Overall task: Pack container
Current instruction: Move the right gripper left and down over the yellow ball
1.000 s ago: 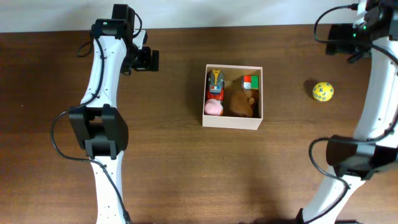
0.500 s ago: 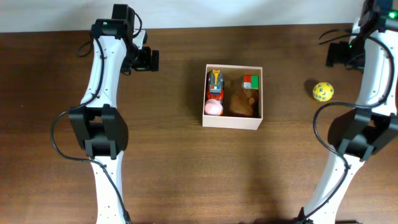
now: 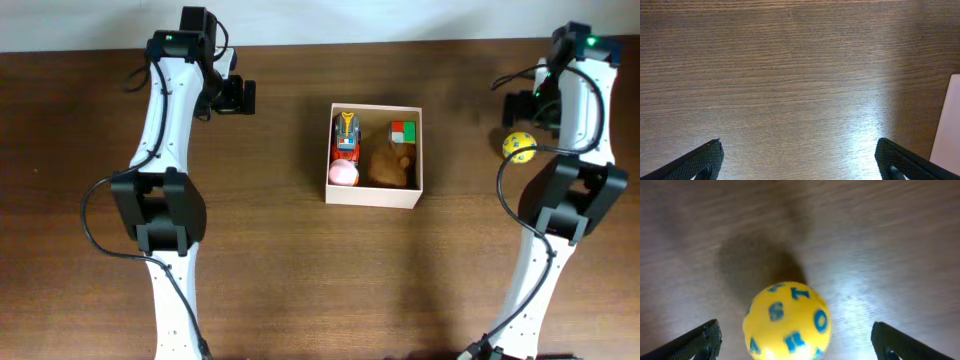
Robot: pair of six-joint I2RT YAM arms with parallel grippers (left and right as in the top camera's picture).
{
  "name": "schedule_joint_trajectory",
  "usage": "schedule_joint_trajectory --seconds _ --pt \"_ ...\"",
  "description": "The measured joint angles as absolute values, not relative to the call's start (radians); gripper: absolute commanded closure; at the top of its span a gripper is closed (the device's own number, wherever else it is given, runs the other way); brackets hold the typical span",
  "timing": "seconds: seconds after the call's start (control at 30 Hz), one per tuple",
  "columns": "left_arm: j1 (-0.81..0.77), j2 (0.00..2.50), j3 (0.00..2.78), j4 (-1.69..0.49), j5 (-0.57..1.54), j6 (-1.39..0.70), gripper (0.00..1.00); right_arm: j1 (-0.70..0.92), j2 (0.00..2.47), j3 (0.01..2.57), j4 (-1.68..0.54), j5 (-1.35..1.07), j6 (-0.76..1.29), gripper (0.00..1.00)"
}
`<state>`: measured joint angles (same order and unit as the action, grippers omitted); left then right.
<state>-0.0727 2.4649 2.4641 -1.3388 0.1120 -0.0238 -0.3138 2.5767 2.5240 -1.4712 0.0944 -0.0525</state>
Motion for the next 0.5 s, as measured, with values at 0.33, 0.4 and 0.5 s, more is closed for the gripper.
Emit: schedule_joint_trajectory --seconds 0.33,0.4,0.5 --pt "-0.073 2.465 2.464 -1.339 0.112 -0.024 0.01 -0.314 2.586 2.365 -1.388 0.076 -0.056 0.06" --pt "-0.073 2.465 2.464 -1.339 0.112 -0.024 0.01 -0.314 2.586 2.333 -1.379 0.067 -0.061 0.19" --pt "-0.073 2.465 2.464 -1.338 0.112 -0.024 0.01 -0.314 2.586 2.326 -1.377 0.055 -0.056 0.27"
